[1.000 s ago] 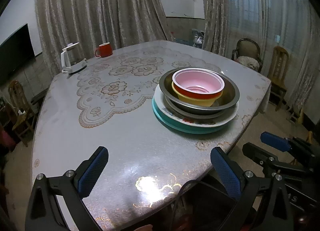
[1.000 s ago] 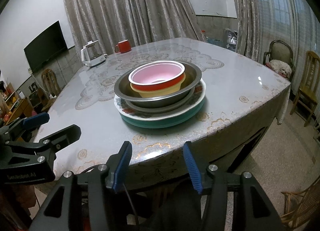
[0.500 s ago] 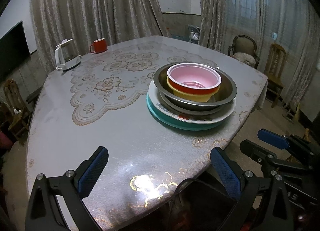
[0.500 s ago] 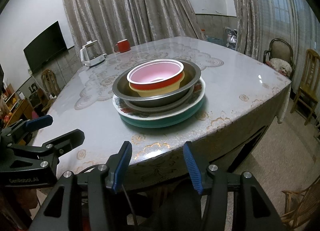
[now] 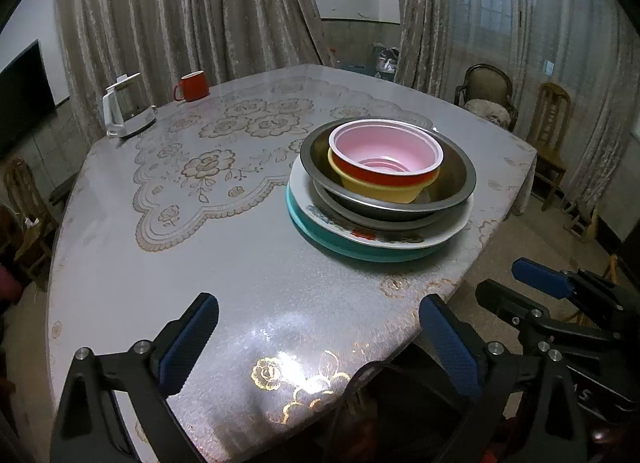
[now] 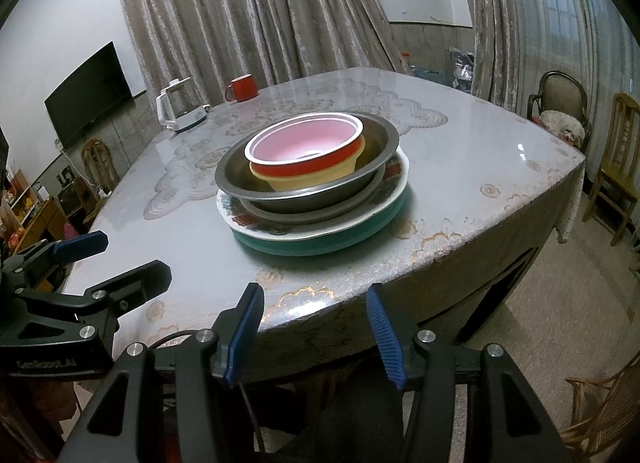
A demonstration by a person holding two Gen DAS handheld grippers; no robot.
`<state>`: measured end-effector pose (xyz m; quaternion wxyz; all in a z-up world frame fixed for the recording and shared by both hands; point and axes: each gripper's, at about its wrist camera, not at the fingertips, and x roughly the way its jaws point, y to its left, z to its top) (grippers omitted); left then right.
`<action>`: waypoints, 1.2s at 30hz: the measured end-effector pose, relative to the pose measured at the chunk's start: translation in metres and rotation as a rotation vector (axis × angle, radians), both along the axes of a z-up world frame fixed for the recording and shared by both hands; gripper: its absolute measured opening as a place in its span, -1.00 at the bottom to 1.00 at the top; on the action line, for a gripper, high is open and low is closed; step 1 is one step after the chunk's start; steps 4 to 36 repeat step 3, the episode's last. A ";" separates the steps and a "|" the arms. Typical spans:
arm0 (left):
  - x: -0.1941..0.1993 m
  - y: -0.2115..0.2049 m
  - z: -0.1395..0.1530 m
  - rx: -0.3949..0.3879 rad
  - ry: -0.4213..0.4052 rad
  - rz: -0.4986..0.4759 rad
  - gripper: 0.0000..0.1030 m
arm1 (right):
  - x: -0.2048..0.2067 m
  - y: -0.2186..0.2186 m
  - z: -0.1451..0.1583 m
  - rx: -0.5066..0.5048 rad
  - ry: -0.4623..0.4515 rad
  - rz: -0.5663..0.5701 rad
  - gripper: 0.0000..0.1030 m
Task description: Organize plates and bowls
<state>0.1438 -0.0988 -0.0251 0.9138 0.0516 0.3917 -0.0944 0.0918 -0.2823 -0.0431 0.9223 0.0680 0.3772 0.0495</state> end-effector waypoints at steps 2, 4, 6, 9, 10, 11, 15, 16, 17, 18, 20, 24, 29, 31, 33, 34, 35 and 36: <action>0.003 0.000 -0.001 0.004 0.006 0.004 0.95 | 0.002 -0.001 -0.001 0.004 0.005 0.000 0.05; 0.005 -0.001 -0.002 0.006 0.011 0.005 0.95 | 0.003 -0.003 -0.002 0.007 0.007 -0.003 0.05; 0.005 -0.001 -0.002 0.006 0.011 0.005 0.95 | 0.003 -0.003 -0.002 0.007 0.007 -0.003 0.05; 0.005 -0.001 -0.002 0.006 0.011 0.005 0.95 | 0.003 -0.003 -0.002 0.007 0.007 -0.003 0.05; 0.005 -0.001 -0.002 0.006 0.011 0.005 0.95 | 0.003 -0.003 -0.002 0.007 0.007 -0.003 0.05; 0.005 -0.001 -0.002 0.006 0.011 0.005 0.95 | 0.003 -0.003 -0.002 0.007 0.007 -0.003 0.05; 0.005 -0.001 -0.002 0.006 0.011 0.005 0.95 | 0.003 -0.003 -0.002 0.007 0.007 -0.003 0.05; 0.005 -0.001 -0.002 0.006 0.011 0.005 0.95 | 0.003 -0.003 -0.002 0.007 0.007 -0.003 0.05; 0.005 -0.001 -0.002 0.006 0.011 0.005 0.95 | 0.003 -0.003 -0.002 0.007 0.007 -0.003 0.05; 0.005 -0.001 -0.002 0.006 0.011 0.005 0.95 | 0.003 -0.003 -0.002 0.007 0.007 -0.003 0.05; 0.005 -0.001 -0.002 0.006 0.011 0.005 0.95 | 0.003 -0.003 -0.002 0.007 0.007 -0.003 0.05; 0.005 -0.001 -0.002 0.006 0.011 0.005 0.95 | 0.003 -0.003 -0.002 0.007 0.007 -0.003 0.05; 0.005 -0.001 -0.002 0.006 0.011 0.005 0.95 | 0.003 -0.003 -0.002 0.007 0.007 -0.003 0.05; 0.005 -0.001 -0.002 0.006 0.011 0.005 0.95 | 0.003 -0.003 -0.002 0.007 0.007 -0.003 0.05; 0.005 -0.001 -0.002 0.006 0.011 0.005 0.95 | 0.003 -0.003 -0.002 0.007 0.007 -0.003 0.05; 0.005 -0.001 -0.002 0.006 0.011 0.005 0.95 | 0.003 -0.003 -0.002 0.007 0.007 -0.003 0.05; 0.005 -0.001 -0.002 0.006 0.011 0.005 0.95 | 0.003 -0.003 -0.002 0.007 0.007 -0.003 0.05; 0.005 -0.001 -0.002 0.006 0.011 0.005 0.95 | 0.003 -0.003 -0.002 0.007 0.007 -0.003 0.05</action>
